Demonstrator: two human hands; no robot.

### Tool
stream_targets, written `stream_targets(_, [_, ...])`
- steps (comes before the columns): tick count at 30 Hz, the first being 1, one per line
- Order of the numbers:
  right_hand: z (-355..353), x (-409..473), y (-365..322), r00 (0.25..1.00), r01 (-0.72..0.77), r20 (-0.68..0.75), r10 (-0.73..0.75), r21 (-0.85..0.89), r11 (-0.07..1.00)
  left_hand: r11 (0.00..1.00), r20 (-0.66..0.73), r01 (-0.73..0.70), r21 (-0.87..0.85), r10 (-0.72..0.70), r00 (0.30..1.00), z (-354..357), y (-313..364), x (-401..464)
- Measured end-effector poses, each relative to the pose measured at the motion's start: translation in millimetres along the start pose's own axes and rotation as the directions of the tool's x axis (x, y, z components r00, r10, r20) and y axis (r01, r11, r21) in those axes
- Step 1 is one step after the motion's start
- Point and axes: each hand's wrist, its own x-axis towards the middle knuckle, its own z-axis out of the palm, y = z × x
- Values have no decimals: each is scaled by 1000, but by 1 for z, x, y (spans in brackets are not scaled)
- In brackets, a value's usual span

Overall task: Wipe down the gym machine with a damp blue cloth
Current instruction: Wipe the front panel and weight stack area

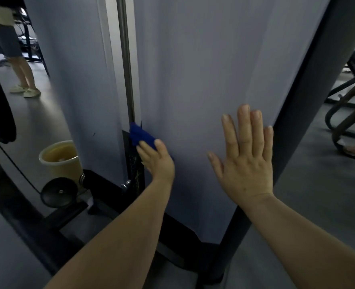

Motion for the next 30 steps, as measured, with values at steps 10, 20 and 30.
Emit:
stream_targets(10, [-5,-26,15,999,40,-24,-34,293,955,986,326,-166,19,151,933,23,-12,-111])
stream_targets(20, [15,-110,9,955,-296,116,272,344,891,755,473,-653,62,554,685,4,-32,-118])
stream_targets(30, [6,-120,24,947,-320,181,264,569,757,363,577,-902,234,695,429,1,-94,-130])
